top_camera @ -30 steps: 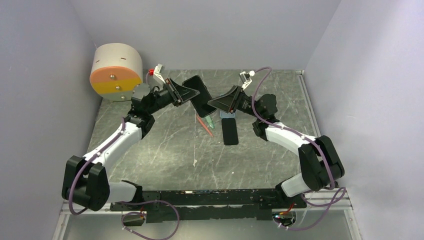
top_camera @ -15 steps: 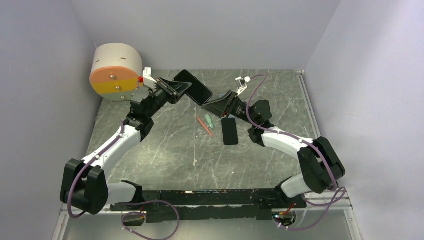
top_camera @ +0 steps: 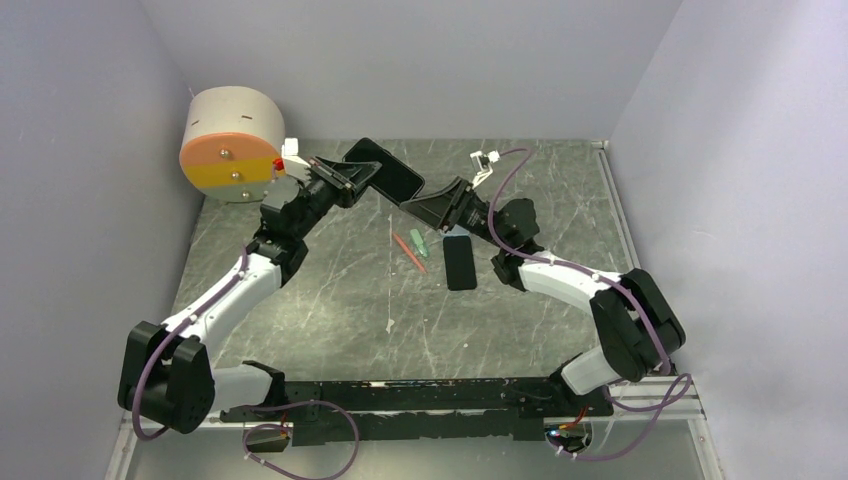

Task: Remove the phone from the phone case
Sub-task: Remove the phone case from the phone.

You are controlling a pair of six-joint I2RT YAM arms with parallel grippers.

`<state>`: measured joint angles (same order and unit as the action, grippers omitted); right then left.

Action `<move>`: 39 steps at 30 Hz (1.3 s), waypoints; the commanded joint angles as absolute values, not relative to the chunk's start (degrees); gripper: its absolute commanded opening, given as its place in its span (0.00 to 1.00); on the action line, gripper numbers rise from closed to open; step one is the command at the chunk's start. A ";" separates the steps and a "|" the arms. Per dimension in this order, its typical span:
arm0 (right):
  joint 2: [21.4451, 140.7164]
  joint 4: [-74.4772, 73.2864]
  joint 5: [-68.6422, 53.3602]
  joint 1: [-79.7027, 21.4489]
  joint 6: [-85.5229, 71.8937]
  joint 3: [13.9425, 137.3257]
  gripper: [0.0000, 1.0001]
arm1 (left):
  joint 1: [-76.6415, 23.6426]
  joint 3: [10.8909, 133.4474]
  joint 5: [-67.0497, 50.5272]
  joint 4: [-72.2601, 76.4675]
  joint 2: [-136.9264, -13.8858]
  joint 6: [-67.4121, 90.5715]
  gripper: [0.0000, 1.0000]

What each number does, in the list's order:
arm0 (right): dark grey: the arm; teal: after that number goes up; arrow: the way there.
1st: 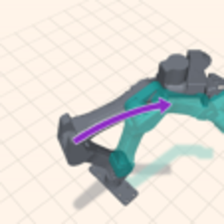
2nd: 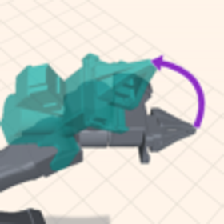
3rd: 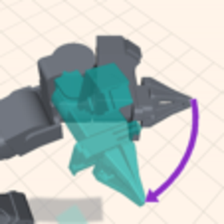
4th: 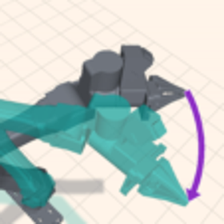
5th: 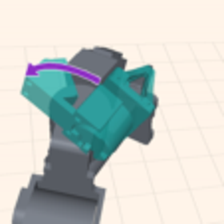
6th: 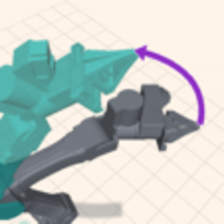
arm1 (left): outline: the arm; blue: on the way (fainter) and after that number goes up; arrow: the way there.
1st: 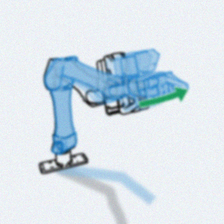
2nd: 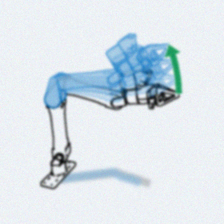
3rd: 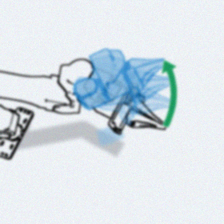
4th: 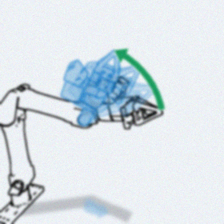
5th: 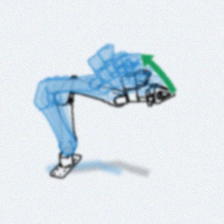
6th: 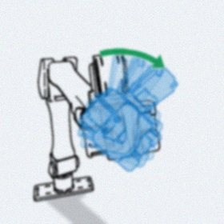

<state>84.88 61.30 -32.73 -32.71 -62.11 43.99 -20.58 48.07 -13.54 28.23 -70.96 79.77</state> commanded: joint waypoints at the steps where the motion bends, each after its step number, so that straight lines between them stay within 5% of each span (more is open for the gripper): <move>1: 85.13 64.71 -30.37 -33.13 -61.20 47.08 0.52 | -21.54 48.70 -13.47 35.49 -68.83 82.19 0.02; 12: 85.30 66.19 -36.88 -33.56 -52.94 46.34 0.00 | -21.62 48.21 -15.12 32.10 -68.86 86.95 0.02; 26: 83.85 48.82 -42.82 -32.62 -21.90 47.77 0.00 | -20.62 50.93 -30.87 38.60 -73.12 88.59 0.02; 36: 84.61 41.37 -46.29 -30.77 -17.71 50.54 0.00 | -19.31 52.91 -35.10 37.28 -71.93 86.09 0.03; 39: 82.72 39.16 -49.08 -29.60 -18.89 50.39 0.10 | -17.41 53.22 -38.11 36.57 -72.20 83.91 0.03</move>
<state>83.66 44.99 -47.92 -31.20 -24.03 48.80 -17.76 48.80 -28.01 32.18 -74.11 82.65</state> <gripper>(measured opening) 0.092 0.159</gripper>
